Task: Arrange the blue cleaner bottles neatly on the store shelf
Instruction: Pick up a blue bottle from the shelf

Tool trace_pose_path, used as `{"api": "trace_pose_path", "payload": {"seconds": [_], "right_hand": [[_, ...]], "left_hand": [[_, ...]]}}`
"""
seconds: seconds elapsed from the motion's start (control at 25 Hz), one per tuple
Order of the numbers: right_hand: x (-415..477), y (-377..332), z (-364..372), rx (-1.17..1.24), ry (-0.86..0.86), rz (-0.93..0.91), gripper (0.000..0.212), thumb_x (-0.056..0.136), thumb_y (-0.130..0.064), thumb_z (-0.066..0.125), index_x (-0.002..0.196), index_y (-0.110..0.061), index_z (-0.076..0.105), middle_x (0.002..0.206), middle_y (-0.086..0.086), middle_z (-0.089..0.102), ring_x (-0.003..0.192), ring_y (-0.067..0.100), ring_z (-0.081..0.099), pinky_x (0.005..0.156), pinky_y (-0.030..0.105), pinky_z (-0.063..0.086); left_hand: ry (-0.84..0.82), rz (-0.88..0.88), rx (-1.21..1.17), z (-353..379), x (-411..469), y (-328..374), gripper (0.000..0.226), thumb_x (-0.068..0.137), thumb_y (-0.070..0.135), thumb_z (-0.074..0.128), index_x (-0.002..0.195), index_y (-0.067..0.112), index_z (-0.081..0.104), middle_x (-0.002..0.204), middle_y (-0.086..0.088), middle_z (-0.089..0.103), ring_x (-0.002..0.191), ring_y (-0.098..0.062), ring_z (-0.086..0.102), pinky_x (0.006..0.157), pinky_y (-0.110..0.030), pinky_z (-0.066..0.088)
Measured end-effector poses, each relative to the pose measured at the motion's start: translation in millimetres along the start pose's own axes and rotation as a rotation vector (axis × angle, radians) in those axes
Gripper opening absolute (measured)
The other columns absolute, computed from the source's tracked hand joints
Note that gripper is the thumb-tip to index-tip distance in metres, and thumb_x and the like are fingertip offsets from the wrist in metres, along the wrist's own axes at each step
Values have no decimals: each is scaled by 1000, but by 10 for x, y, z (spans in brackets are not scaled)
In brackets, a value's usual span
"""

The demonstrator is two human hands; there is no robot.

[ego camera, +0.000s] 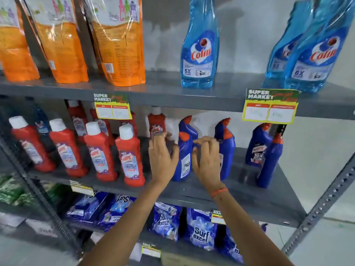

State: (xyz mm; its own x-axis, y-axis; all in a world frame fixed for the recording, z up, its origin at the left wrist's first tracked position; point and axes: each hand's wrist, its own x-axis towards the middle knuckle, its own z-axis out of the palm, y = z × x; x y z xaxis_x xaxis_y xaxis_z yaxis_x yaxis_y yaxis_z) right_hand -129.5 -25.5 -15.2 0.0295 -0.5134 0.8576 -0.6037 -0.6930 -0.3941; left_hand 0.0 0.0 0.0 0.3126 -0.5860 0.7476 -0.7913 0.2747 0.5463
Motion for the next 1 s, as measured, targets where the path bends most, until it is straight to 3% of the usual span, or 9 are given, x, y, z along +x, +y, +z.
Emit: {"api": "trace_pose_path", "payload": {"seconds": [0.16,0.24,0.32,0.44,0.64,0.76,0.92,1.0], "right_hand": [[-372,461,472,-86,-507,407,52,82,-16,59,129,-6,40,119,21,51,112,36,45,98,48,42],[-467,643,688,-79,-715,538,73,79,-21,66,139,-1,27,134,22,44,124,38,38,108,44,33],[-506,744,868,-2,-807,634,93,73,-26,74,142,-2,18,144,19,36,133,34,33,110,36,28],[-591,858,1037,68,-759,715,101,64,-30,82,142,-8,22,140,15,41,129,30,40,107,37,36],[-638,957,1118,208,-674,781,98,51,-45,83,133,-21,35,130,2,52,118,19,51,100,39,47],[-565,1003,1064,389,-624,889,86,46,-31,90,119,-25,45,120,-2,63,108,14,61,93,37,53],[-399,1005,908,688,-573,963,66,57,-2,85,113,-18,53,111,10,68,93,17,67,71,29,59],[-359,955,867,661,-495,951,58,62,-5,83,107,-25,54,107,5,70,94,19,67,73,31,58]], "left_hand": [[-349,-301,-111,340,-47,-483,55,82,32,65,124,3,44,121,-18,59,110,-31,56,93,-43,48],[-497,-350,-164,489,11,-666,50,79,35,69,116,8,51,116,-14,64,104,-30,61,89,-43,51],[-578,-356,-224,601,102,-794,47,73,40,72,107,11,56,107,-11,69,95,-26,66,84,-45,54],[-606,-343,-259,733,180,-922,46,67,39,77,98,10,61,96,-10,72,84,-24,67,76,-42,55],[-569,-372,-354,791,261,-979,33,69,30,79,91,8,65,87,-9,73,76,-24,67,68,-37,53],[-561,-472,-543,763,364,-990,27,71,22,79,89,6,65,87,-12,73,79,-28,69,68,-41,55],[-607,-564,-781,742,508,-883,14,79,14,69,91,18,63,91,0,71,78,-9,70,71,-28,54],[-558,-619,-834,800,482,-817,26,86,21,62,112,17,56,104,2,67,90,-9,67,74,-22,54]]}}
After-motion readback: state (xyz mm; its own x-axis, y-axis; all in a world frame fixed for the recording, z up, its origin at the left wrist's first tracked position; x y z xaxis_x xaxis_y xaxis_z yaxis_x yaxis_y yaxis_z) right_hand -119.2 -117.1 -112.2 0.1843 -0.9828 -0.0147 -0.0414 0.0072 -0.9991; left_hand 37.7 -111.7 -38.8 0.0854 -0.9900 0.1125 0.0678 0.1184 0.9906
